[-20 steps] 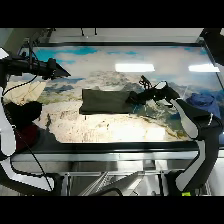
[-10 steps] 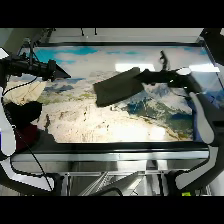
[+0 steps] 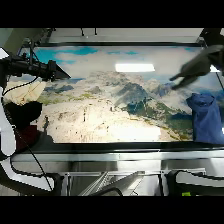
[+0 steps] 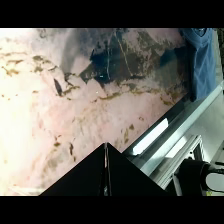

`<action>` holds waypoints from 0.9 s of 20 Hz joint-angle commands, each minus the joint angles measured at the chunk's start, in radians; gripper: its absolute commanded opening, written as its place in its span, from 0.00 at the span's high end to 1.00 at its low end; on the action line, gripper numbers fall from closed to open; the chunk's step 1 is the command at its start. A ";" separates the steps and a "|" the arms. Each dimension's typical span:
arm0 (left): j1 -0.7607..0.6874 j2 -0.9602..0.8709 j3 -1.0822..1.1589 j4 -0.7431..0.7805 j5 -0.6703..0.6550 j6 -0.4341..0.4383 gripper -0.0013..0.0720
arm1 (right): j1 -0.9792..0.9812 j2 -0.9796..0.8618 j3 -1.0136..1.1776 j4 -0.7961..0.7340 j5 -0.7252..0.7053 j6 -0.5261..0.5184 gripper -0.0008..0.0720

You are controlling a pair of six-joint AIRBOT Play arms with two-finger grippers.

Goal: Fold the shirts.

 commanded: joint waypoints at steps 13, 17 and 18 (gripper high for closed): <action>0.000 0.000 0.000 0.003 -0.045 0.009 0.96 | -0.261 0.116 -0.146 -0.781 0.534 0.325 0.96; 0.001 0.000 0.000 0.003 -0.048 0.009 0.96 | -0.261 0.116 -0.274 -0.859 0.578 0.389 0.96; 0.001 0.000 0.000 0.003 -0.056 0.010 0.96 | -0.261 0.116 -0.287 -0.895 0.589 0.392 0.96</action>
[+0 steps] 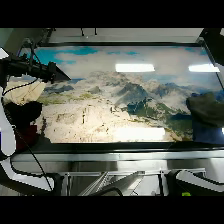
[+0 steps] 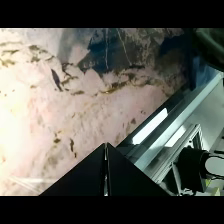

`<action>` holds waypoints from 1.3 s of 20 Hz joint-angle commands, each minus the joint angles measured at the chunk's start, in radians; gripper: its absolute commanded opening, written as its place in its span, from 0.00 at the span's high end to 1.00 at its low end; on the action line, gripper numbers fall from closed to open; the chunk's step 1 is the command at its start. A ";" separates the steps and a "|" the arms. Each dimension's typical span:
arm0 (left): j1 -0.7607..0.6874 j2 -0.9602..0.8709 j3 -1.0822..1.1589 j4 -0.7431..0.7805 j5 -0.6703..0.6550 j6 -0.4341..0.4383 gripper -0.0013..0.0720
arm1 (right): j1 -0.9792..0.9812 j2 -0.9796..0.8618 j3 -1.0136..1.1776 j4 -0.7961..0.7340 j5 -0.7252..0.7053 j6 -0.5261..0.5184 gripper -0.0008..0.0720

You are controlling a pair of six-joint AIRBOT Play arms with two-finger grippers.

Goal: Fold the shirts.

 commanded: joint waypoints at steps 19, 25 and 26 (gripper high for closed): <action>0.001 0.035 -0.003 -0.060 -0.015 0.058 0.96 | 0.067 0.031 -0.015 0.373 -0.152 -0.077 0.96; 0.001 0.340 -0.452 -0.079 0.050 0.142 0.96 | 0.558 0.164 -0.223 0.364 -0.298 -0.145 0.96; 0.001 0.413 -0.573 -0.079 0.058 0.156 0.96 | 0.655 0.206 -0.301 0.360 -0.339 -0.145 0.96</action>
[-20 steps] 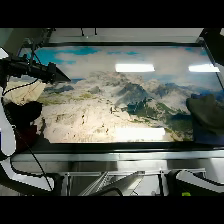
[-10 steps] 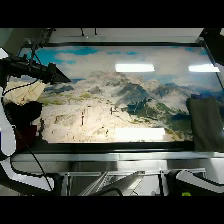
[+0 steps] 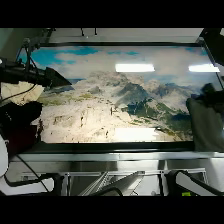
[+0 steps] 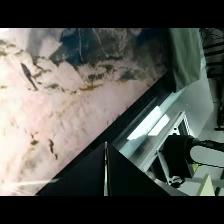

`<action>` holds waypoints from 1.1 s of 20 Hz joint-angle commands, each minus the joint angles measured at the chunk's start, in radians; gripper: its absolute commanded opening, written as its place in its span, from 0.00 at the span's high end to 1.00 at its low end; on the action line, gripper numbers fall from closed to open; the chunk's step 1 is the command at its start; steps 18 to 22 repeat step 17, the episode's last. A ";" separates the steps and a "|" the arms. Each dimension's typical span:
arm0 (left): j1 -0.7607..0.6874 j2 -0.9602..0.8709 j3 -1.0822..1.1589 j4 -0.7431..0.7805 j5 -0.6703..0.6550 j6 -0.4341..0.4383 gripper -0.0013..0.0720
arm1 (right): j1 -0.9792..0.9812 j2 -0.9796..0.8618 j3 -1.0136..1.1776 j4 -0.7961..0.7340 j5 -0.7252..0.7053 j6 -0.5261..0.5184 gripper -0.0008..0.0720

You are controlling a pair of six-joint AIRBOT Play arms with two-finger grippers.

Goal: Fold the shirts.

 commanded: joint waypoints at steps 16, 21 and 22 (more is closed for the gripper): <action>0.002 0.500 -0.763 -0.002 0.074 0.070 0.96 | 0.497 0.164 -0.393 0.039 -0.232 -0.035 0.96; 0.002 0.500 -0.763 -0.002 0.074 0.070 0.96 | 0.497 0.164 -0.393 0.039 -0.232 -0.035 0.96; 0.002 0.500 -0.763 -0.002 0.074 0.070 0.96 | 0.497 0.164 -0.393 0.039 -0.232 -0.035 0.96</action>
